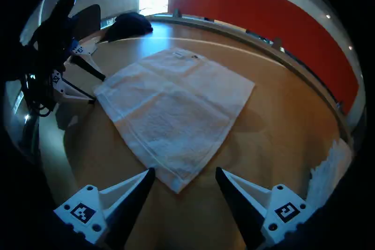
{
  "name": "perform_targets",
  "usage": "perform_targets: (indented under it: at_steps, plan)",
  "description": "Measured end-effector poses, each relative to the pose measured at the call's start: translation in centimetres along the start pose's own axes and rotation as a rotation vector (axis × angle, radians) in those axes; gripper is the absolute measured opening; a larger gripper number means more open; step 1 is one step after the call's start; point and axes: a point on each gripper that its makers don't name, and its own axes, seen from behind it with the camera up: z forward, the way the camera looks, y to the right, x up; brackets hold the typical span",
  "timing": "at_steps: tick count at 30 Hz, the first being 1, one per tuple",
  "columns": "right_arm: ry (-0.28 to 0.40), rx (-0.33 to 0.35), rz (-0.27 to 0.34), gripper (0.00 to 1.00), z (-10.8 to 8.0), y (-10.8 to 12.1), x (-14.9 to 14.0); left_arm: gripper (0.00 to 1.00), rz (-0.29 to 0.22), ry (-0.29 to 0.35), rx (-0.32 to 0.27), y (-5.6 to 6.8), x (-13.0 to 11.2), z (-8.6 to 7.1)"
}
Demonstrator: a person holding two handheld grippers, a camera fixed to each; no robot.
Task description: Fold towel
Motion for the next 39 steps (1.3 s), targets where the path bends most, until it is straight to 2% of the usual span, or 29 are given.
perform_targets:
  at_steps: [9,21,29,33,36,39]
  plan:
    - [-0.004,0.024,-0.004,0.96,0.3,-0.4,-0.3,0.97,-0.015,0.003,0.006,-0.1,-0.1,-0.1]
    - [0.007,0.057,0.012,0.69,0.5,-1.1,-0.5,0.92,-0.047,-0.002,0.032,-0.3,-0.1,-0.2]
    - [0.010,0.064,0.021,0.52,0.6,-1.1,-0.4,0.79,-0.063,-0.006,0.044,-0.6,-0.1,-0.3]
    - [0.013,0.066,0.034,0.40,0.6,-1.0,-0.3,0.75,-0.063,-0.009,0.045,-0.6,-0.1,-0.3]
    - [0.014,0.064,0.039,0.33,0.6,-1.0,-0.4,0.68,-0.065,-0.012,0.047,-0.4,-0.1,-0.3]
    - [0.014,0.064,0.039,0.31,0.6,-1.0,-0.4,0.59,-0.065,-0.014,0.048,-0.3,-0.1,-0.3]
